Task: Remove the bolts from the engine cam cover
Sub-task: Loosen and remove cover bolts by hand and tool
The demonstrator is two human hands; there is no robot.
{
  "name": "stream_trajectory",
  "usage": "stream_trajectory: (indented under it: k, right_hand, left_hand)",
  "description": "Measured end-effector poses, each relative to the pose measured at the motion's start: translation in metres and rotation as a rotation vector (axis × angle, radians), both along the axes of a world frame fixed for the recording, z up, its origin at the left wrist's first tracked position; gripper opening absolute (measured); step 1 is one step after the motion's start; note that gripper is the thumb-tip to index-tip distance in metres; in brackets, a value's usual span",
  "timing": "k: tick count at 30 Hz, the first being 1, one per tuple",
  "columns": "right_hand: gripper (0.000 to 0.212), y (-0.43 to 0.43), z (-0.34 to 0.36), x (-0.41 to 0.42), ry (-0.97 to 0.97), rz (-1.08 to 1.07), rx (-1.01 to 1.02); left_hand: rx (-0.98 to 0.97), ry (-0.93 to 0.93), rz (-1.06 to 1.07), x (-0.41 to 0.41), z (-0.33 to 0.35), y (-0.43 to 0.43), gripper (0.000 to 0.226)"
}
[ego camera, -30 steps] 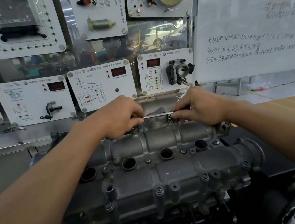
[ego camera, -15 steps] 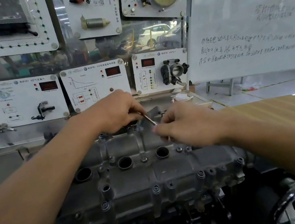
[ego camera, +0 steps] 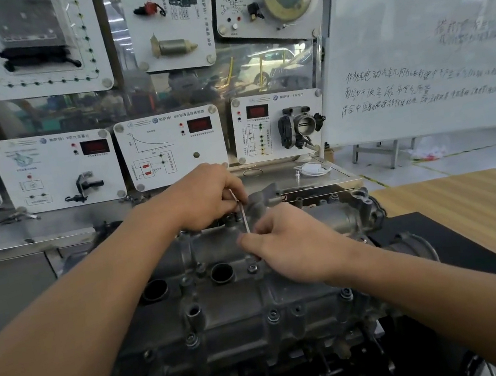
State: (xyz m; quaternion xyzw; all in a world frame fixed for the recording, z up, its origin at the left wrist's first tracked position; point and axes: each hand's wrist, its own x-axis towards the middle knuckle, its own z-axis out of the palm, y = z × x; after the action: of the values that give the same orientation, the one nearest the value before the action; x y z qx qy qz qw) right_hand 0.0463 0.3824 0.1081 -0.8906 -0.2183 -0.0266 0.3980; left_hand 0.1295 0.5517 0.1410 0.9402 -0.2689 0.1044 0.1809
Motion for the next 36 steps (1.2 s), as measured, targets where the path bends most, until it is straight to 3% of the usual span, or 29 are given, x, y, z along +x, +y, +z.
stream_trajectory:
  k: [5,8,12,16,25,30,36]
  right_hand:
    - [0.045,0.008,-0.001,-0.002,0.021,-0.015,0.082]
    - [0.049,0.013,-0.003,-0.006,0.033,-0.040,0.097]
    - [0.040,0.019,-0.005,-0.004,0.091,-0.085,0.120]
    - [0.032,0.024,-0.003,-0.003,0.164,-0.121,0.141]
    - [0.016,0.030,0.003,-0.005,0.286,-0.068,0.074]
    - [0.020,0.046,0.003,-0.006,0.558,-0.043,0.144]
    - [0.027,0.060,0.009,-0.002,0.653,0.002,0.228]
  left_hand:
    - [-0.020,0.053,0.000,0.003,0.001,0.000,0.024]
    - [-0.065,0.215,-0.013,0.002,0.004,0.009,0.023]
    - [-0.272,0.449,0.075,-0.003,0.002,0.013,0.023]
    - [-0.357,0.366,0.136,0.000,-0.006,0.005,0.024]
    - [-0.405,0.536,0.227,0.003,0.000,0.001,0.028]
    - [-0.339,0.534,0.214,0.001,0.003,-0.003,0.029]
    - [-0.295,0.506,0.205,0.001,0.007,-0.003,0.030]
